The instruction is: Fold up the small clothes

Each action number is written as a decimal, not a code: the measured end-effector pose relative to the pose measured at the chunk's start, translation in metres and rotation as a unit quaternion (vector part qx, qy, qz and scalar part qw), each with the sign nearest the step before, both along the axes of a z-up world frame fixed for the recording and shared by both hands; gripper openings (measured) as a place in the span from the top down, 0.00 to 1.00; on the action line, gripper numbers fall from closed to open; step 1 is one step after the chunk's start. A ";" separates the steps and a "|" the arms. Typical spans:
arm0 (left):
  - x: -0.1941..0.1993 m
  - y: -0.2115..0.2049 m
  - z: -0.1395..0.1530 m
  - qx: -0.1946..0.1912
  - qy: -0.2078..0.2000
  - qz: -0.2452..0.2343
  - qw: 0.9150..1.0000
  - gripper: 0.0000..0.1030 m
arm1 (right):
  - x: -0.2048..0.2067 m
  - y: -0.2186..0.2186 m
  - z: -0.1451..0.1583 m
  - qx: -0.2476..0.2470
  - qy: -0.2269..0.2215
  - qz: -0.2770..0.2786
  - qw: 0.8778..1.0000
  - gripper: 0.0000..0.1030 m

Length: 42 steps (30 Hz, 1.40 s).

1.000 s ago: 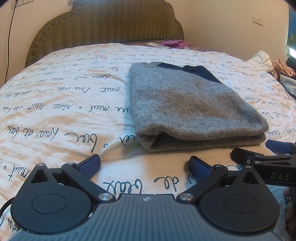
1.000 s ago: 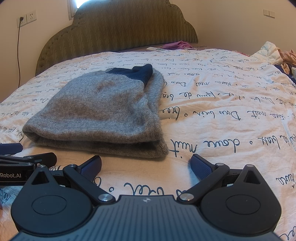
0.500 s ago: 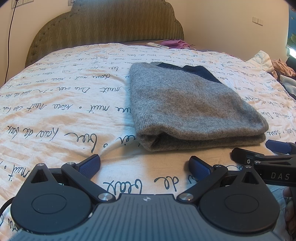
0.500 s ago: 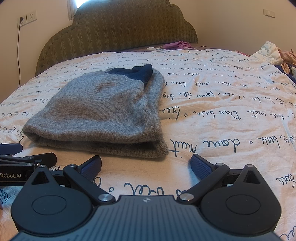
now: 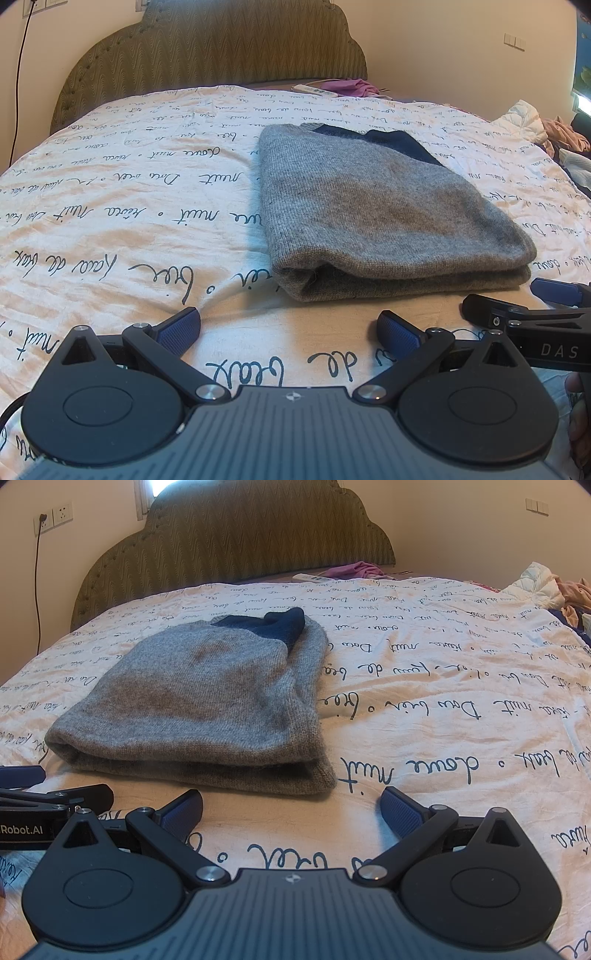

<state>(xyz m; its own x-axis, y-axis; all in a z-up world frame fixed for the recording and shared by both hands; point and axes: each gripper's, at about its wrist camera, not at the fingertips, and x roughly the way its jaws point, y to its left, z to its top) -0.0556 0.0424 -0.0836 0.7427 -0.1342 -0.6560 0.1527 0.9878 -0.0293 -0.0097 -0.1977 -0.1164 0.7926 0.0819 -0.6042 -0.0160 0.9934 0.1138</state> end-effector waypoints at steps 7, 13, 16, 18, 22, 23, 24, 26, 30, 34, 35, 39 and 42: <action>0.000 0.000 0.000 0.001 0.000 0.000 1.000 0.00 | 0.000 0.000 0.000 0.000 0.000 0.000 1.000 0.00; 0.000 0.000 0.000 0.000 0.000 0.000 1.000 0.00 | 0.000 0.000 0.000 0.000 0.000 0.000 1.000 0.00; 0.000 0.000 0.000 0.000 0.000 0.000 1.000 0.00 | 0.000 0.000 0.000 0.000 0.000 0.000 1.000 0.00; 0.000 0.000 0.000 0.000 0.000 0.000 1.000 0.00 | 0.000 0.000 0.000 0.000 0.000 0.000 1.000 0.00; 0.000 0.000 0.000 0.000 0.000 0.000 1.000 0.00 | 0.000 0.000 0.000 0.000 0.000 0.000 1.000 0.00; 0.000 0.000 0.000 0.000 0.000 0.000 1.000 0.00 | 0.000 0.000 0.000 0.001 0.000 0.000 1.000 0.00; 0.000 0.000 0.000 0.001 0.000 0.000 1.000 0.00 | 0.000 0.000 0.000 0.000 0.000 0.000 1.000 0.00; 0.000 0.000 0.000 0.000 0.000 0.000 1.000 0.00 | 0.000 0.000 0.000 0.000 0.000 0.000 1.000 0.00; 0.000 0.000 0.000 0.000 0.000 0.000 1.000 0.00 | 0.000 0.000 0.000 0.000 0.000 0.000 1.000 0.00; 0.000 -0.001 0.000 0.001 0.000 0.000 1.000 0.00 | 0.000 0.000 0.000 0.000 0.000 0.000 1.000 0.00; 0.000 -0.001 0.000 0.001 0.000 0.000 1.000 0.00 | 0.000 0.000 0.000 0.000 0.000 0.000 1.000 0.00; 0.000 -0.001 0.000 0.003 0.002 -0.001 1.000 0.00 | 0.000 0.000 0.000 -0.001 0.000 0.000 1.000 0.00; 0.001 -0.003 0.000 0.011 0.004 -0.001 1.000 0.00 | 0.001 0.001 0.000 -0.004 0.002 0.001 1.000 0.00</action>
<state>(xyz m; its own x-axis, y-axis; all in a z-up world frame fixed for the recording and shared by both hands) -0.0546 0.0397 -0.0838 0.7374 -0.1216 -0.6644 0.1542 0.9880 -0.0097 -0.0090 -0.1967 -0.1167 0.7899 0.0786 -0.6082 -0.0177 0.9943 0.1055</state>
